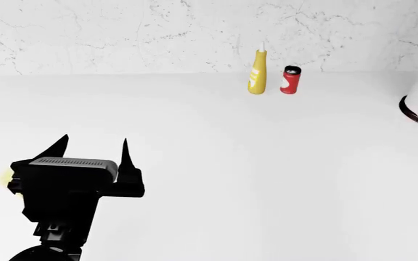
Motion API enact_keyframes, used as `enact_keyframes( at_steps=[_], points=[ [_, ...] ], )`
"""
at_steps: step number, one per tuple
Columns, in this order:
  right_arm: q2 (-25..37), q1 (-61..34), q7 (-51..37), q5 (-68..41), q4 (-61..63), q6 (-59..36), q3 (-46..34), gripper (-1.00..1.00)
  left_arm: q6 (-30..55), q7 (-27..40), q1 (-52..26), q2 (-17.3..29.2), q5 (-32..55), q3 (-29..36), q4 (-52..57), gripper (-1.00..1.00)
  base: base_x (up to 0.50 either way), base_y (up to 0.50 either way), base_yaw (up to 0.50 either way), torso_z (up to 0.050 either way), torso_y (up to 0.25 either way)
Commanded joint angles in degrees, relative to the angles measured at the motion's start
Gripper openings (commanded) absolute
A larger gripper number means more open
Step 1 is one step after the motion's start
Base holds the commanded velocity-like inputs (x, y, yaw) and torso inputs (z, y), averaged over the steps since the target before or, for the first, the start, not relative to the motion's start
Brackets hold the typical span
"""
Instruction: Pick the yogurt and yogurt from the counter and place them in the cabinets closest to them.
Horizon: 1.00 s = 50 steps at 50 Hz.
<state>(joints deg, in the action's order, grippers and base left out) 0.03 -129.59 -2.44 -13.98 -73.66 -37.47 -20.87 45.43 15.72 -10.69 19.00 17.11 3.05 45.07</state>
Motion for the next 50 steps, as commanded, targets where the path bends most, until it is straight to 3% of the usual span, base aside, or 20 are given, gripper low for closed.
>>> enact_keyframes(
  at_steps=[1,10,28,32,37,38,41,44,50],
  points=[
    [0.0,2.4,0.3,1.2,-1.3,9.9,0.6,1.0,0.0,0.2,-0.3,0.2,0.0,0.6,-0.2,1.0,0.0,0.0,0.0,0.0,0.0],
    [0.0,1.7,1.0,5.7,-1.3,20.3,5.8,1.0,-0.2,0.4,0.1,0.5,0.1,0.8,-0.4,1.0,0.0,0.0,0.0,0.0,0.0],
    [0.0,-0.6,2.9,4.4,-1.3,19.4,6.1,1.0,-2.1,0.4,0.9,0.7,-0.1,1.2,-2.2,1.0,0.0,0.0,0.0,0.0,0.0],
    [0.0,-1.9,3.4,1.1,-1.3,20.6,2.9,1.0,-2.0,0.4,0.8,0.8,-0.2,1.4,-2.4,1.0,0.0,0.0,0.0,0.0,0.0],
    [0.0,-3.9,3.3,-5.8,-0.5,21.9,-6.9,1.0,-1.9,0.5,0.8,1.0,-0.1,1.4,-2.4,1.0,0.0,0.0,0.0,0.0,0.0],
    [0.7,-3.2,2.7,-6.0,3.6,19.3,-7.1,1.0,-2.0,0.5,0.9,1.0,-0.1,1.3,-2.4,1.0,0.0,0.0,0.0,0.0,0.0],
    [7.4,5.3,-3.3,-9.4,29.3,0.7,-7.4,1.0,-1.8,0.7,0.9,1.2,0.0,1.1,-2.3,1.0,0.0,0.0,0.0,0.0,0.0],
    [12.1,10.9,-8.5,-11.5,55.1,-10.4,-7.8,1.0,-1.3,0.9,0.7,1.4,0.1,1.0,-1.9,1.0,0.0,0.0,0.0,0.0,0.0],
    [16.9,17.0,-16.1,-20.5,81.1,-32.9,-2.9,1.0,-0.3,1.4,0.5,1.6,0.2,0.8,-1.2,1.0,0.0,0.0,0.0,0.0,0.0]
  ],
)
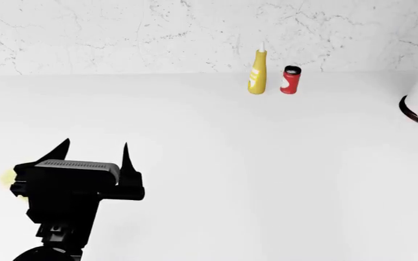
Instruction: Pick the yogurt and yogurt from the counter and place them in the cabinets closest to them.
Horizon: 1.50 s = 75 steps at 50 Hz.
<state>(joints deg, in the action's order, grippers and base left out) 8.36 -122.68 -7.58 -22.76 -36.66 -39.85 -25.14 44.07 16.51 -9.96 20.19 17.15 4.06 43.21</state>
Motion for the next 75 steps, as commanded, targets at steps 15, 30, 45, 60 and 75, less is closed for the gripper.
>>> enact_keyframes(
  at_steps=[15,30,45,60,75],
  points=[
    [16.1,27.9,-61.0,-71.0,65.8,-47.2,18.8,1.0,4.9,1.5,-2.8,1.2,0.4,0.6,2.2,1.0,0.0,0.0,0.0,0.0,0.0],
    [18.1,57.6,-55.5,-62.0,82.4,-39.3,26.1,1.0,5.7,2.2,-3.2,1.8,0.5,0.4,3.0,1.0,-0.32,0.07,0.0,0.0,0.0],
    [21.3,80.3,-33.3,-28.1,88.5,-17.7,18.0,1.0,4.1,3.2,-2.9,1.7,-0.4,0.5,1.8,1.0,-0.13,0.39,0.0,0.0,0.0],
    [22.0,89.4,-30.2,-18.4,87.2,-8.0,14.6,1.0,4.2,4.0,-2.2,1.9,-0.3,-0.1,2.6,1.0,0.01,0.42,0.0,0.0,0.0],
    [22.5,91.7,-29.8,-17.5,87.3,-5.9,14.2,1.0,3.7,4.1,-2.2,1.9,-0.1,0.0,2.4,1.0,0.02,0.42,0.0,0.0,0.0]
  ],
)
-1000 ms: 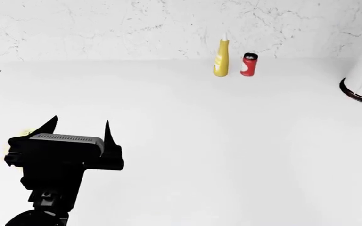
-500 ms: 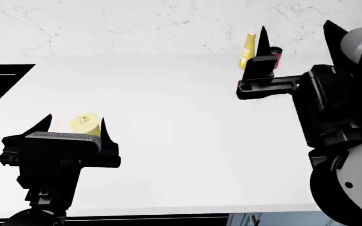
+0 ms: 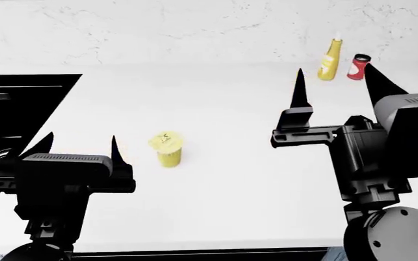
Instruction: Pick the yogurt and yogurt from the counter and place them in the cabinets closest to them.
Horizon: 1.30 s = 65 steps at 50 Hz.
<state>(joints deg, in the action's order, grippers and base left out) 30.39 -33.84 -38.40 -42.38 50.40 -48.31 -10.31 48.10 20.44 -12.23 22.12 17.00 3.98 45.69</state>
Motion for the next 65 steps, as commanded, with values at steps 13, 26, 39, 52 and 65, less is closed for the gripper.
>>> enact_keyframes(
  at_steps=[13,26,39,52,65],
  points=[
    [0.8,2.9,0.9,1.5,0.8,2.8,-0.5,1.0,-0.6,0.5,0.6,0.1,0.3,0.1,0.2,1.0,0.07,0.42,0.0,0.0,0.0],
    [1.3,2.1,0.7,1.2,0.8,2.3,-0.7,1.0,0.1,0.7,-0.4,0.3,0.6,0.3,0.3,1.0,0.1,0.42,0.0,0.0,0.0],
    [1.5,0.8,0.0,0.1,0.8,1.1,-0.7,1.0,-0.4,0.8,-0.4,0.6,0.7,0.6,-0.2,1.0,0.1,0.36,0.0,0.0,0.0],
    [1.3,0.5,-1.7,-1.1,0.2,-0.3,-0.1,1.0,-1.1,0.9,0.1,0.8,0.7,0.7,-0.5,1.0,0.06,0.06,0.0,0.0,0.0],
    [1.5,-0.1,-3.1,-2.1,0.1,-1.9,0.0,1.0,-1.5,1.2,0.4,0.9,0.5,1.0,-1.0,1.0,0.01,0.0,0.0,0.0,0.0]
  ],
)
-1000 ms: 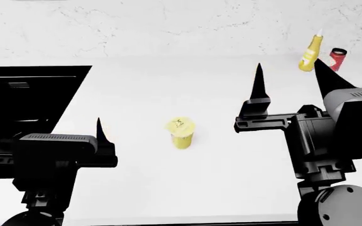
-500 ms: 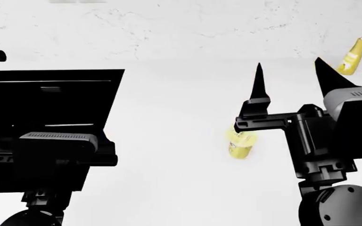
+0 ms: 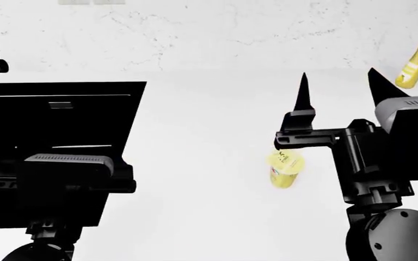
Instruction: Pick the yogurt and yogurt from the counter and place them in the cabinets closest to them.
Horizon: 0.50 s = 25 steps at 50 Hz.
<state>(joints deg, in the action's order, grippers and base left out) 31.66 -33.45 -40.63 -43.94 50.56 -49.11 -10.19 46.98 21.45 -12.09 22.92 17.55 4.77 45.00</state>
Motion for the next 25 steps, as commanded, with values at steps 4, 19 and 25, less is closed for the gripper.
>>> enact_keyframes(
  at_steps=[4,19,25],
  points=[
    [0.7,-0.8,-0.7,0.2,0.0,-1.2,-1.1,1.0,-0.6,0.2,0.4,0.2,0.0,0.2,-0.4,1.0,0.17,0.0,0.0,0.0,0.0],
    [0.0,0.8,-1.8,-1.1,-1.2,0.0,1.0,1.0,-1.0,0.4,0.6,0.3,0.0,0.5,-0.7,1.0,0.05,0.14,0.0,0.0,0.0],
    [-1.3,0.0,-4.3,-5.0,-5.0,-3.9,2.4,1.0,-0.9,0.6,0.8,0.4,0.1,0.4,-0.5,1.0,0.0,0.0,0.0,0.0,0.0]
  ],
)
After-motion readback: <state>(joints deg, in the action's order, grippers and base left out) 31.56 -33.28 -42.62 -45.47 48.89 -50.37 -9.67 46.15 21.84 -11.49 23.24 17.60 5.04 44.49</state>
